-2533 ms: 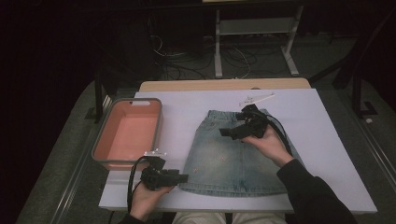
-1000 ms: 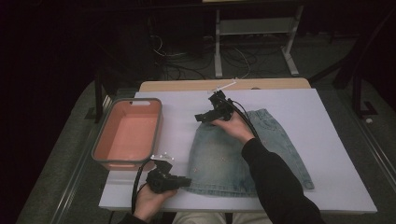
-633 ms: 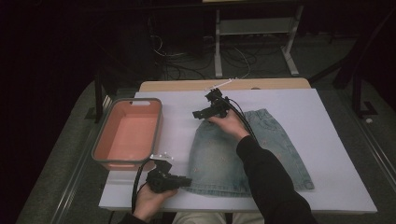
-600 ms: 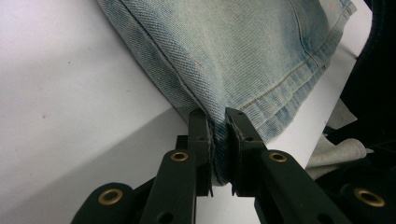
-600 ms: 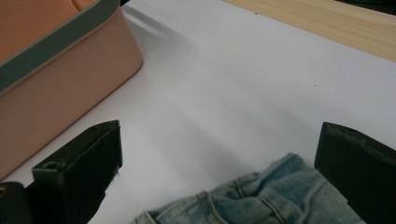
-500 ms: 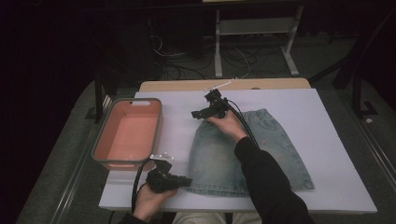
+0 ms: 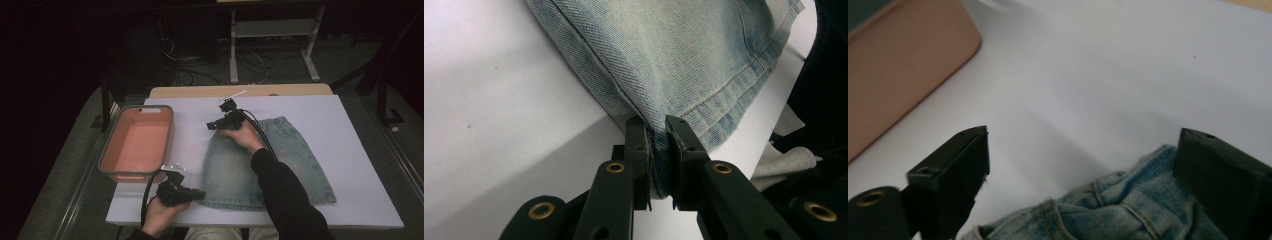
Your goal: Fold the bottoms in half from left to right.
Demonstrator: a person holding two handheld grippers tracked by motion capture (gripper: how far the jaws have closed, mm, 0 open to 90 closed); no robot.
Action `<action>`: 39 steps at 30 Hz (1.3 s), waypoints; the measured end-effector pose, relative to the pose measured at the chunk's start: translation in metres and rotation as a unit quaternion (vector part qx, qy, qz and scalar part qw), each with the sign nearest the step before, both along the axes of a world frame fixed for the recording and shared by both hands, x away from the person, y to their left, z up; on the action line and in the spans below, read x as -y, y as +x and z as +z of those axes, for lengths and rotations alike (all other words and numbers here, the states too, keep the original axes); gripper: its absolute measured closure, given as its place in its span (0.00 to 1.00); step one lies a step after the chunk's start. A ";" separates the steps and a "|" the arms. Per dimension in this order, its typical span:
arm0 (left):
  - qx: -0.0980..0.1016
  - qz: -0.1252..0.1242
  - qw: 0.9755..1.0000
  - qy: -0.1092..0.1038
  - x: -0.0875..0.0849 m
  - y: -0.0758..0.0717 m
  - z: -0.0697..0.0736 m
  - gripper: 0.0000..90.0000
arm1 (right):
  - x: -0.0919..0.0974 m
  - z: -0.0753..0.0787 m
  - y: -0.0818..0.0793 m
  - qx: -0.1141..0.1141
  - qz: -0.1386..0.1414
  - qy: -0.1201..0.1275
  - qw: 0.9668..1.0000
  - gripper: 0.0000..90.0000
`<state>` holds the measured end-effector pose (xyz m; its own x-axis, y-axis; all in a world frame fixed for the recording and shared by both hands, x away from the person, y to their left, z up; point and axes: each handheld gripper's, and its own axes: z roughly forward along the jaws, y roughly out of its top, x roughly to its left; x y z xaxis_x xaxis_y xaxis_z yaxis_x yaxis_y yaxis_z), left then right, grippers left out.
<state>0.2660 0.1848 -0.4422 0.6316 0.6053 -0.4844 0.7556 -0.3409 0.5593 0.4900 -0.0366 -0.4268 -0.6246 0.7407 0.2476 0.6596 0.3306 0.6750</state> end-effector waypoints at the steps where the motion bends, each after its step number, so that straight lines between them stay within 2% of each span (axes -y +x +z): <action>1: 0.000 -0.001 1.000 0.000 0.000 0.000 0.000 0.89 | 0.000 0.000 0.000 0.000 -0.002 -0.003 1.000 0.14; 9: 0.001 -0.002 1.000 0.001 0.000 0.000 0.000 0.89 | 0.001 -0.003 0.002 0.013 -0.021 -0.026 0.999 0.30; 20: 0.001 -0.005 1.000 0.003 0.001 0.001 -0.001 0.89 | 0.009 -0.013 0.010 0.018 -0.052 -0.034 0.998 0.45; 26: 0.001 -0.006 1.000 0.003 0.001 0.001 -0.001 0.89 | 0.009 -0.020 0.009 0.025 -0.059 -0.039 0.997 0.53; 29: 0.001 -0.009 1.000 0.002 0.001 0.001 -0.001 0.89 | 0.011 -0.022 0.008 0.021 -0.060 -0.034 0.997 0.57; 32: -0.004 -0.011 1.000 -0.001 0.001 0.002 -0.001 0.91 | 0.010 -0.022 0.007 0.025 -0.061 -0.047 0.997 0.64; 33: -0.007 -0.012 1.000 -0.002 0.001 0.002 -0.001 0.91 | 0.009 -0.021 0.006 0.027 -0.062 -0.057 0.996 0.70; 36: -0.009 -0.012 1.000 -0.004 0.001 0.003 -0.001 0.91 | 0.009 -0.021 0.005 0.032 -0.062 -0.068 0.995 0.81; 39: -0.010 -0.012 1.000 -0.005 0.001 0.003 -0.001 0.91 | 0.012 -0.021 0.005 0.024 -0.061 -0.058 0.996 0.88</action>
<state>0.2686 0.1842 -0.4431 0.6362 0.5854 -0.5025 0.7581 -0.3535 0.5481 0.4955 -0.0488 -0.4476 -0.5363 0.8342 0.1280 0.6680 0.3269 0.6685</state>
